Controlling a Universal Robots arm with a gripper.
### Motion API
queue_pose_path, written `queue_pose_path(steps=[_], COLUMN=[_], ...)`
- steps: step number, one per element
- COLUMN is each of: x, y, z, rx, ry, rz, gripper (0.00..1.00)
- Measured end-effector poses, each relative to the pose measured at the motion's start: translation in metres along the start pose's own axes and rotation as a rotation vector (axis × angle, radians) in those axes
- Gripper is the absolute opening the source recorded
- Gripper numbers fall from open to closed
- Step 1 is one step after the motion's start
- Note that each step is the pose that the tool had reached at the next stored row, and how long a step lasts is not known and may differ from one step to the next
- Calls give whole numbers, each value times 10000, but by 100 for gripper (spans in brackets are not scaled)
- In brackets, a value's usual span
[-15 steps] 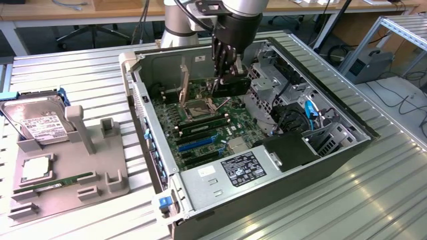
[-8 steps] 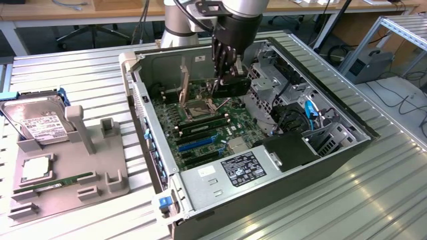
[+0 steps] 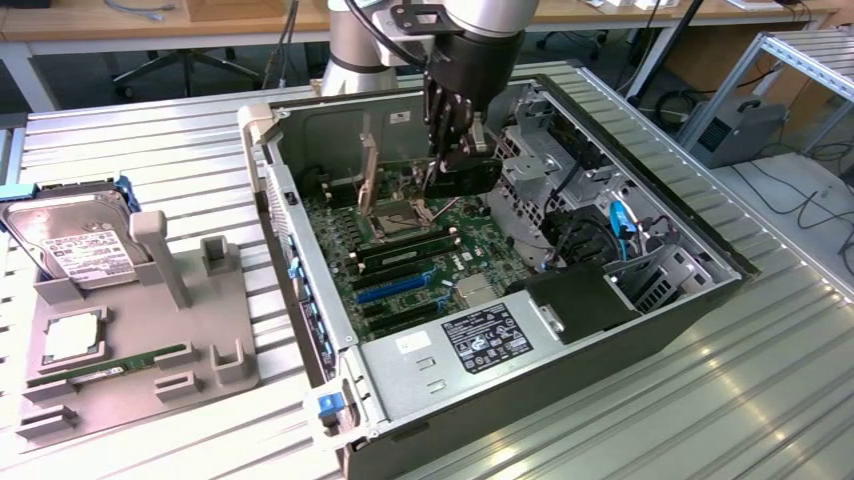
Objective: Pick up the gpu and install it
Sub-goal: 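Insert the gpu into the slot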
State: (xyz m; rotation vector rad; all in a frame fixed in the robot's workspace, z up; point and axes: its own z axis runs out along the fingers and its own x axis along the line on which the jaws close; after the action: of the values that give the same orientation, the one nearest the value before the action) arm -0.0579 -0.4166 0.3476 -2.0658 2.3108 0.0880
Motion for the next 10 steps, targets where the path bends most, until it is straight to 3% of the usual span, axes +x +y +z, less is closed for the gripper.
queue_pose_path(steps=[10], x=[26], y=[7], z=[5], rx=[0], ry=[0], rz=[0], gripper=[27])
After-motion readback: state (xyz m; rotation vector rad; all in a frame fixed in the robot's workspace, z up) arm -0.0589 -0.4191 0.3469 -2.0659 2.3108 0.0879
